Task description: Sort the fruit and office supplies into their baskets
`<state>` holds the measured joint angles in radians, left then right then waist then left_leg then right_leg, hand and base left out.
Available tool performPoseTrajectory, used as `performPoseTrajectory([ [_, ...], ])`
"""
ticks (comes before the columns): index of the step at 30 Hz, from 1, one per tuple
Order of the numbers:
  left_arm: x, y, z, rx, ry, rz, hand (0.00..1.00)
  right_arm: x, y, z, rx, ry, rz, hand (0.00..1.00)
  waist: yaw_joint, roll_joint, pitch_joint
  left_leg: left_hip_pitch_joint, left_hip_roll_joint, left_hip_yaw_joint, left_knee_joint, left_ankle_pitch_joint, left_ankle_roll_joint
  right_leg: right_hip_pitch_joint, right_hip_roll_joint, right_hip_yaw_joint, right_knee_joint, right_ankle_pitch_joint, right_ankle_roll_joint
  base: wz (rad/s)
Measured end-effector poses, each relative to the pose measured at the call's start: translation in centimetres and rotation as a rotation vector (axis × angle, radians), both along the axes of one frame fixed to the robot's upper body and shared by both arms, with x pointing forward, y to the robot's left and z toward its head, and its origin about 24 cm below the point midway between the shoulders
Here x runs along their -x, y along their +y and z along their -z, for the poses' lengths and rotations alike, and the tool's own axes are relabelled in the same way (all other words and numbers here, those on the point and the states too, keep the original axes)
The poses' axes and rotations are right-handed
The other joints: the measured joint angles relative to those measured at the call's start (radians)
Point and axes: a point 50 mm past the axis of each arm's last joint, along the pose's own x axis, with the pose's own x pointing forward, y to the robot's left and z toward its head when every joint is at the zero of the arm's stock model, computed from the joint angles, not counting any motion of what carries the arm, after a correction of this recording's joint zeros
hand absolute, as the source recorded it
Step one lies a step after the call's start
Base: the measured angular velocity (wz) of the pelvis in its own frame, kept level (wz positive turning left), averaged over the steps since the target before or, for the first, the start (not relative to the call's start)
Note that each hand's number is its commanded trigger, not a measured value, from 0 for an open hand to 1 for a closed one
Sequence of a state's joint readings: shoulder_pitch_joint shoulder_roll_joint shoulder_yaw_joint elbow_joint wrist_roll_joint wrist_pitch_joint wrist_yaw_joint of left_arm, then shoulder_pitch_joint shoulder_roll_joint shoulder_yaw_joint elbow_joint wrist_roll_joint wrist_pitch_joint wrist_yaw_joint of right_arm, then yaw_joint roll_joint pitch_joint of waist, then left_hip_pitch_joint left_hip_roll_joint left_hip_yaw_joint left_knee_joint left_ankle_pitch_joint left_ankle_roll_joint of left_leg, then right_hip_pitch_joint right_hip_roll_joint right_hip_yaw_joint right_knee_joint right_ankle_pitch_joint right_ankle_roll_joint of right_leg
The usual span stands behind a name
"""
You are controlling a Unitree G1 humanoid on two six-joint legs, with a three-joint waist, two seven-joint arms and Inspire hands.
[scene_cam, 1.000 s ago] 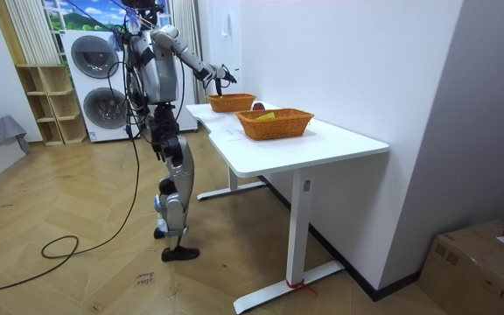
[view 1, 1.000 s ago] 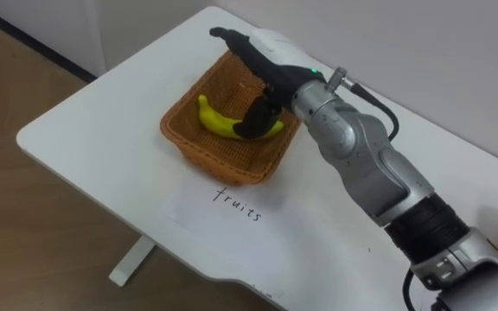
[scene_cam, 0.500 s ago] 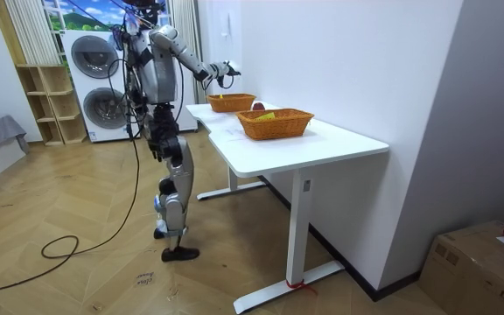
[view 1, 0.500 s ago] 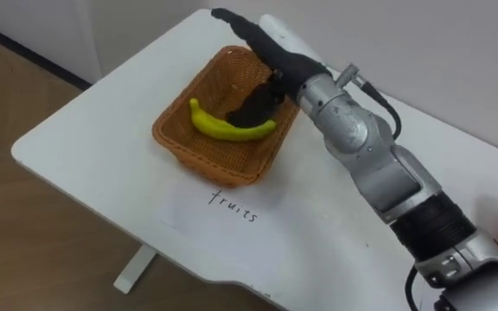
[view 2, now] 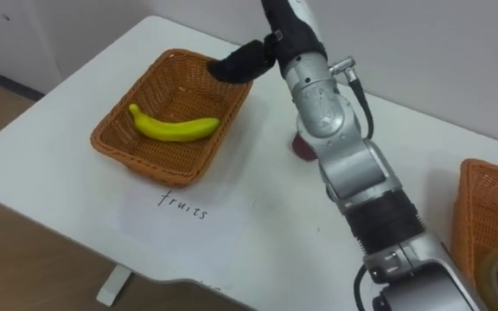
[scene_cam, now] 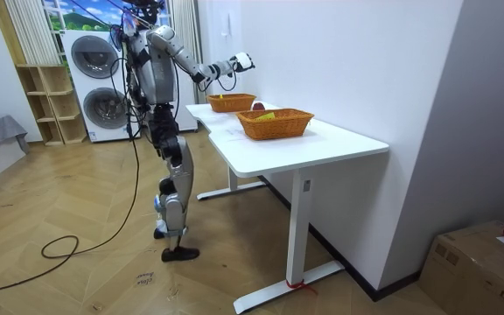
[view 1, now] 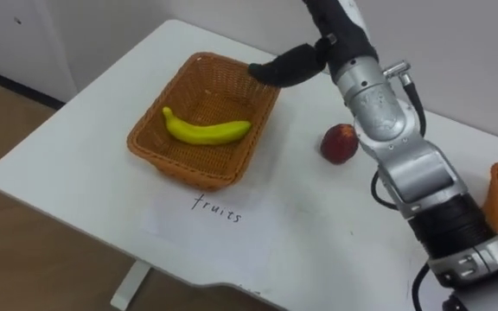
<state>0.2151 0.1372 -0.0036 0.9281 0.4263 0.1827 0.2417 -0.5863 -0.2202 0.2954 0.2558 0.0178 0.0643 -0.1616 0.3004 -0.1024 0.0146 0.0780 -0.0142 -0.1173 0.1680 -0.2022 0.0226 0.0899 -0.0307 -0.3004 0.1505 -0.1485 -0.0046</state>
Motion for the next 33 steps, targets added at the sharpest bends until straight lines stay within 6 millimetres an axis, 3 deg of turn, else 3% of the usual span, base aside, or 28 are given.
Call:
performPoseTrajectory([
  [5,0.2,-0.8,0.2,0.022,0.003,-0.006,0.00,-0.4,-1.4,0.3,-0.106,0.033,0.064,0.00,-0.011,0.031,-0.0022,0.000,0.001,0.003,0.000,0.000,0.000,-0.003,0.000,-0.001,0.001,0.000,0.000,-0.01],
  [8,1.0,-1.1,0.4,0.029,0.023,-0.014,0.00,-0.5,-2.1,0.6,-0.133,0.048,0.109,0.00,-0.026,0.043,-0.0081,0.000,0.001,0.005,0.000,0.000,0.000,-0.006,-0.001,-0.001,0.003,0.000,0.000,0.00],
  [18,1.2,-1.1,0.4,0.034,0.035,-0.016,0.00,-0.4,-3.0,1.4,-0.170,0.069,0.159,0.00,-0.053,0.036,-0.0115,0.005,0.003,0.009,0.003,0.001,0.001,-0.006,-0.005,0.000,0.003,0.000,0.000,-0.01],
  [25,1.4,-1.2,0.5,0.053,0.043,-0.015,0.00,-0.1,-3.2,2.3,-0.204,0.101,0.177,0.00,-0.063,0.035,-0.0101,0.003,0.002,0.008,0.007,0.001,0.002,-0.004,-0.010,-0.001,0.003,0.000,0.000,0.00],
  [28,1.4,-1.4,0.5,0.064,0.049,-0.014,0.00,-0.3,-4.1,2.8,-0.222,0.118,0.232,0.00,-0.071,0.033,-0.0051,-0.002,0.002,0.006,0.009,0.001,0.002,-0.005,-0.010,-0.001,0.008,0.000,0.000,0.01],
  [33,0.9,-1.4,0.5,0.064,0.036,-0.009,0.00,-0.4,-4.9,3.2,-0.232,0.133,0.265,0.00,-0.077,0.033,-0.0051,-0.011,0.001,0.006,0.001,0.001,0.002,-0.021,-0.005,0.001,0.019,0.000,0.000,-0.01],
])
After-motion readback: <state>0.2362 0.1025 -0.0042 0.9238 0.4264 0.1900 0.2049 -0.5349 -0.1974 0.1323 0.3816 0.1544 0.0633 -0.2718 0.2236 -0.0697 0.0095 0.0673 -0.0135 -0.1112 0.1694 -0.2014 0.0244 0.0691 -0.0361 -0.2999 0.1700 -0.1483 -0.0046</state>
